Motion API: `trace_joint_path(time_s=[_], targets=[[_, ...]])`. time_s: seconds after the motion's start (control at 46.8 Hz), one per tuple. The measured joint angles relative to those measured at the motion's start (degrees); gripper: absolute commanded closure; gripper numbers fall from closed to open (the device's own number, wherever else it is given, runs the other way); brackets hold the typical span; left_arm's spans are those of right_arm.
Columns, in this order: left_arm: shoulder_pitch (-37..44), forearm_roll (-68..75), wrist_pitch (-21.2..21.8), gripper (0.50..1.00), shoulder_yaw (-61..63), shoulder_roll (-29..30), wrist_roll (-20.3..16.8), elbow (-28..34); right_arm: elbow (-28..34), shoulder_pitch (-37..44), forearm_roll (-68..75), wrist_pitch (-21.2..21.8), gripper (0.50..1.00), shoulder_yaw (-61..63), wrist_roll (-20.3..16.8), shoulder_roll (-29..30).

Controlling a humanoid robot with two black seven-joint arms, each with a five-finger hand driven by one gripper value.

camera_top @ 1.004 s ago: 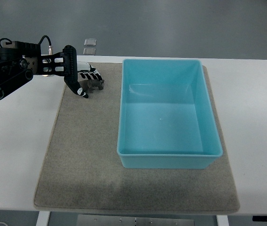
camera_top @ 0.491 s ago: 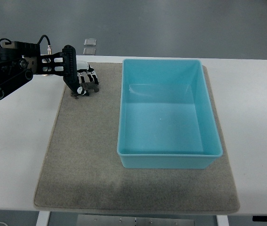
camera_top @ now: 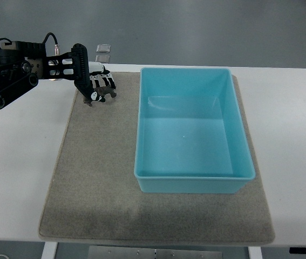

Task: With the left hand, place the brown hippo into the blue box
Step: 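Lift the hippo and carry it over the blue box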

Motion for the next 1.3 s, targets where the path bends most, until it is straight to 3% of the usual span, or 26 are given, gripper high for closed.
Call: trace_joint_path(time_s=[0.449, 0.812, 1.111, 1.218, 1.303], targets=[[-5.2, -0.3, 0.5, 0.999, -5.0, -2.6, 0.1, -4.1, 0.0, 0.0, 0.0, 0.0, 0.564, 0.0, 0.0, 0.0], [-4.8, -0.1, 6.4, 0.999, -5.4, -4.6, 0.1, -12.9, 0.0, 0.0, 0.0, 0.0, 0.564, 0.0, 0.0, 0.0], [-3.4, 0.0, 6.6, 0.997, -5.4, -5.6, 0.0, -15.0, 0.0, 0.0, 0.0, 0.0, 0.564, 0.0, 0.0, 0.0], [-2.3, 0.0, 6.4, 0.945, -5.2, -6.6, 0.0, -14.9, 0.0, 0.0, 0.0, 0.0, 0.564, 0.0, 0.0, 0.0], [-1.8, 0.0, 6.4, 0.864, -5.2, -6.9, 0.0, -14.9, 0.0, 0.0, 0.0, 0.0, 0.564, 0.0, 0.0, 0.0]])
